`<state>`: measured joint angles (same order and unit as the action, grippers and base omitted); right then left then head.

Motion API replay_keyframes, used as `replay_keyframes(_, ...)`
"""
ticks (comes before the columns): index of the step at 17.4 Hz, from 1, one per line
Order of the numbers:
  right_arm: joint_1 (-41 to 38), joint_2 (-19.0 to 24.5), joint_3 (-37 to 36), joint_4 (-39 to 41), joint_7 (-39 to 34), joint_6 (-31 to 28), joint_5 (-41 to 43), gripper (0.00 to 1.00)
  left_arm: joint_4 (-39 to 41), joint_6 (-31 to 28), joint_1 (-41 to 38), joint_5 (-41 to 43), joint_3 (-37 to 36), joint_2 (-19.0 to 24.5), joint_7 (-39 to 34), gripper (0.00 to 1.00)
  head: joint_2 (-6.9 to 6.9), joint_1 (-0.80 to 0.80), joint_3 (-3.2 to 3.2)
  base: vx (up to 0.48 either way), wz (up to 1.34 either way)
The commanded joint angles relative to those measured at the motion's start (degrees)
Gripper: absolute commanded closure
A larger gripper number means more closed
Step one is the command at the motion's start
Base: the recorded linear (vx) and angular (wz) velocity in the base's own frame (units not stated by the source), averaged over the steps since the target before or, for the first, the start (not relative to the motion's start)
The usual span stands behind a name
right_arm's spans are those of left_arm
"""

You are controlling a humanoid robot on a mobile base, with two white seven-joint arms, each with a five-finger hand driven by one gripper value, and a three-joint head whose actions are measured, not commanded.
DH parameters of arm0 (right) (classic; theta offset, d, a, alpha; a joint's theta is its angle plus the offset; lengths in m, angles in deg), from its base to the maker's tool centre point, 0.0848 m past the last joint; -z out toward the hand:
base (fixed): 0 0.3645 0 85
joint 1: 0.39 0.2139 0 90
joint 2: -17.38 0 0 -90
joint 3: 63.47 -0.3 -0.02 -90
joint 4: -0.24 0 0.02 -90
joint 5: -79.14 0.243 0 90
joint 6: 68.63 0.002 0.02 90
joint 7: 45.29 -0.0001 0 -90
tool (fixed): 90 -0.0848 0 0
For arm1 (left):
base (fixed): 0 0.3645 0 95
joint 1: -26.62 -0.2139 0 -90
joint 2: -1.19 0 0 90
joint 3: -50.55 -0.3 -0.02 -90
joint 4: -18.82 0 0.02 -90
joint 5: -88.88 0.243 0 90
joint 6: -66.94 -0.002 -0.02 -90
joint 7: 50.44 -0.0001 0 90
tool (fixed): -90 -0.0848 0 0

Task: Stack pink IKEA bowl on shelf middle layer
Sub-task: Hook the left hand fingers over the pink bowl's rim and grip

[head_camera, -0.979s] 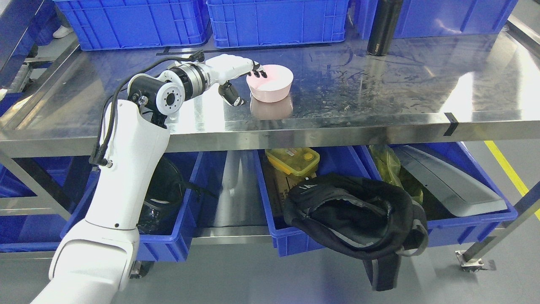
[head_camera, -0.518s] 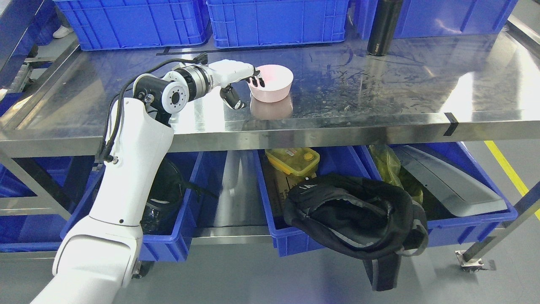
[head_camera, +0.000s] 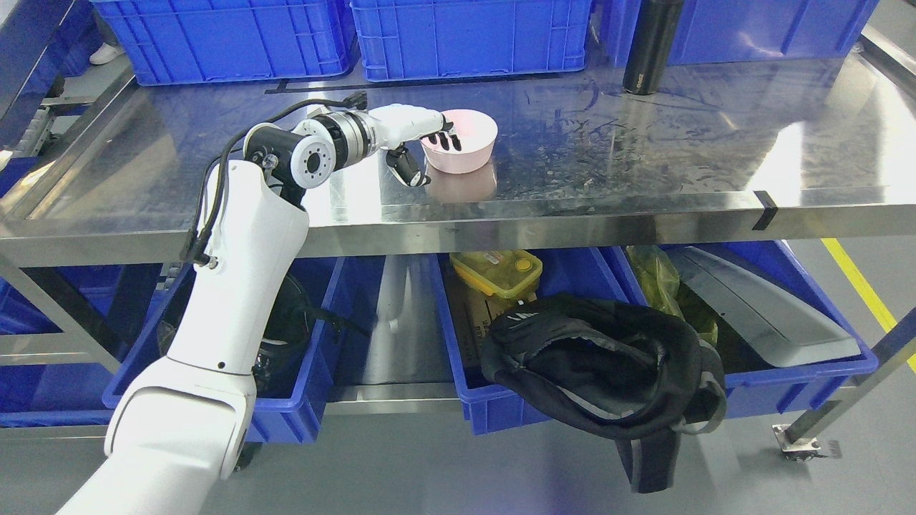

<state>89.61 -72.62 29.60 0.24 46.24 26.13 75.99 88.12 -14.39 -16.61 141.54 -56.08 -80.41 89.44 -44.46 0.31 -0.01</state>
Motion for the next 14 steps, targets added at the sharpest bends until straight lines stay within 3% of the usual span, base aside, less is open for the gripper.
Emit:
replay_keyframes(1,-1.32,-1.0,0.0,1.0,-0.03,-0.01,-0.01,0.0,-7.5,0.12,3.15,1.82,-1.12,-2.69,-0.74,0.48,0.0,0.0,0.0,0.0,0.0)
replay_keyframes(11,-1.32,-1.0,0.0,1.0,-0.03,-0.01,-0.01,0.0,-11.19,0.12,3.07,1.92,-2.79,-3.3,-1.1,0.48,0.0,0.0,0.0,0.0,0.0)
replay_keyframes(14,-1.32,-1.0,-0.08,1.0,-0.03,-0.01,-0.01,0.0,-12.16,0.12,3.24,2.44,-3.05,-3.74,-1.1,0.53,0.0,0.0,0.0,0.0,0.0)
